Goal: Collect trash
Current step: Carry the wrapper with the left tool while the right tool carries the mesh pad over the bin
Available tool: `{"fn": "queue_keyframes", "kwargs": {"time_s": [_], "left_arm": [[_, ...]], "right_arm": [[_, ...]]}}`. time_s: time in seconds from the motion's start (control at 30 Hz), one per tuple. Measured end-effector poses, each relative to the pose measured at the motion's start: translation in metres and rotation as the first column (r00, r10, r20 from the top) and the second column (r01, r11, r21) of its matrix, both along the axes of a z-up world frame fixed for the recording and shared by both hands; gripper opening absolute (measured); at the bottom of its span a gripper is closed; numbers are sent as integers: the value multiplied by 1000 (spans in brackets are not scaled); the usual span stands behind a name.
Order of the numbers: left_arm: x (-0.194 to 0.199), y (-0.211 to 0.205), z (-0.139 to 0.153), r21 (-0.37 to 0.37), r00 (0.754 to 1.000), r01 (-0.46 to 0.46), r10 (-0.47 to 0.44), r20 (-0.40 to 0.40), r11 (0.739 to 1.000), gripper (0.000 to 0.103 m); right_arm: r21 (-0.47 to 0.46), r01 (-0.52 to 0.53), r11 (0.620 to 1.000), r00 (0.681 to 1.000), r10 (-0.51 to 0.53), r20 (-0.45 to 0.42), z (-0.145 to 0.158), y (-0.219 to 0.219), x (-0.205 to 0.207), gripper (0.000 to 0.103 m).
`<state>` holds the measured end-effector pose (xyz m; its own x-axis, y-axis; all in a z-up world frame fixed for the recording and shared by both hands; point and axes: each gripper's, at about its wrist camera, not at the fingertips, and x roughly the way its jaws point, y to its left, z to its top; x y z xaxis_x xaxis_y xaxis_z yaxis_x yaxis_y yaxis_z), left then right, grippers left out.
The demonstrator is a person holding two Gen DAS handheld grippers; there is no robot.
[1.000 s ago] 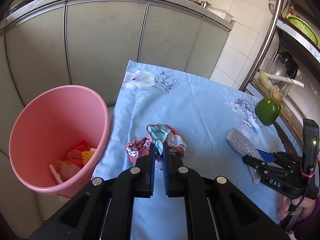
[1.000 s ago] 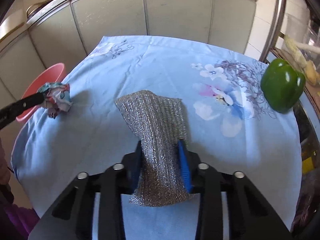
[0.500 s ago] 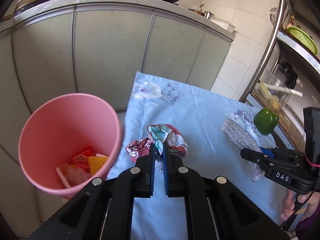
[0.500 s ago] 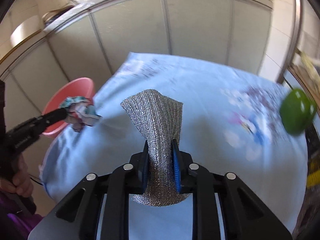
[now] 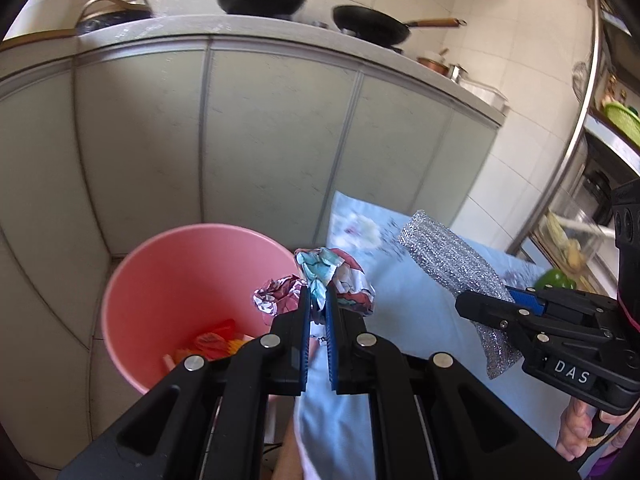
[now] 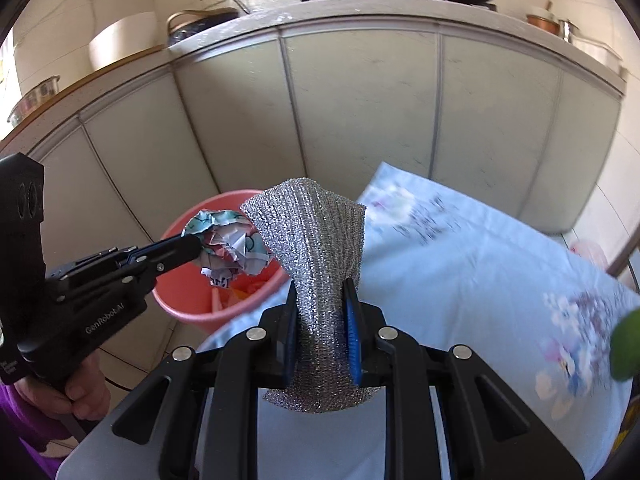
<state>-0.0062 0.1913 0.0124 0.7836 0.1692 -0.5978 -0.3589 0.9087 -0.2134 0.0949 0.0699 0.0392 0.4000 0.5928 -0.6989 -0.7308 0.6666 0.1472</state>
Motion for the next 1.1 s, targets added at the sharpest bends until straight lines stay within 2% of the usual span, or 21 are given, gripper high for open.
{"fn": "queue_keyframes", "kwargs": {"time_s": [0.3, 0.57, 0.8, 1.1], "left_arm": [[-22, 37, 6, 13, 993, -120, 119, 7, 993, 6], [-30, 59, -1, 34, 980, -196, 197, -24, 980, 6], [-26, 72, -14, 34, 969, -240, 242, -59, 970, 6], [-20, 82, -26, 42, 961, -264, 267, -78, 964, 6]], "right_arm": [[33, -68, 997, 997, 69, -25, 7, 47, 5, 21], [27, -136, 990, 989, 138, -61, -3, 88, 4, 21], [61, -116, 991, 985, 123, -124, -14, 107, 8, 21], [44, -104, 994, 983, 109, -150, -27, 117, 9, 21]]}}
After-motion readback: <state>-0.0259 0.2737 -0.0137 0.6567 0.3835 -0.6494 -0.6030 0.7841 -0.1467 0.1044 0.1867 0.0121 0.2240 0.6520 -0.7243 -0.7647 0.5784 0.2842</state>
